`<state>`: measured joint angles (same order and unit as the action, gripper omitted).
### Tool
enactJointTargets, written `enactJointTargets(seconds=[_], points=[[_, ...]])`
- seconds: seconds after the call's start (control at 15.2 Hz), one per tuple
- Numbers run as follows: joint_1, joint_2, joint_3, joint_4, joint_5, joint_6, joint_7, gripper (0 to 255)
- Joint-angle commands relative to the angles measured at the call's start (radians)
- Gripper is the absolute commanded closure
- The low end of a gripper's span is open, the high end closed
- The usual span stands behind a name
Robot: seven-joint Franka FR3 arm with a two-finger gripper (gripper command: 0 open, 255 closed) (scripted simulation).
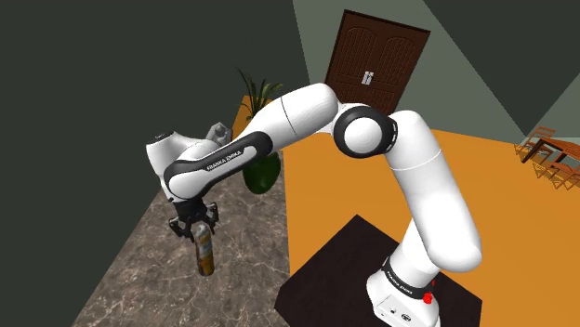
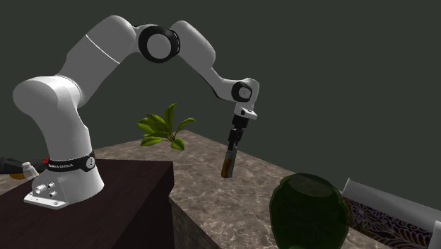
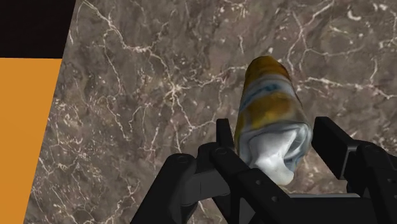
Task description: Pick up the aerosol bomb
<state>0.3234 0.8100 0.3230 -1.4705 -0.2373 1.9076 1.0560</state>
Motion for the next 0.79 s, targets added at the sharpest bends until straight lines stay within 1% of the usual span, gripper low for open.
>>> enactJointTargets(seconds=[0.0, 0.13, 0.73], points=[[0.0, 0.001, 0.0, -0.001, 0.0, 0.0, 0.0, 255], [-0.001, 0.0, 0.0, -0.003, 0.0, 0.0, 0.0, 255], [-0.01, -0.073, 0.015, 0.001, 0.019, -0.075, -0.008, 255]])
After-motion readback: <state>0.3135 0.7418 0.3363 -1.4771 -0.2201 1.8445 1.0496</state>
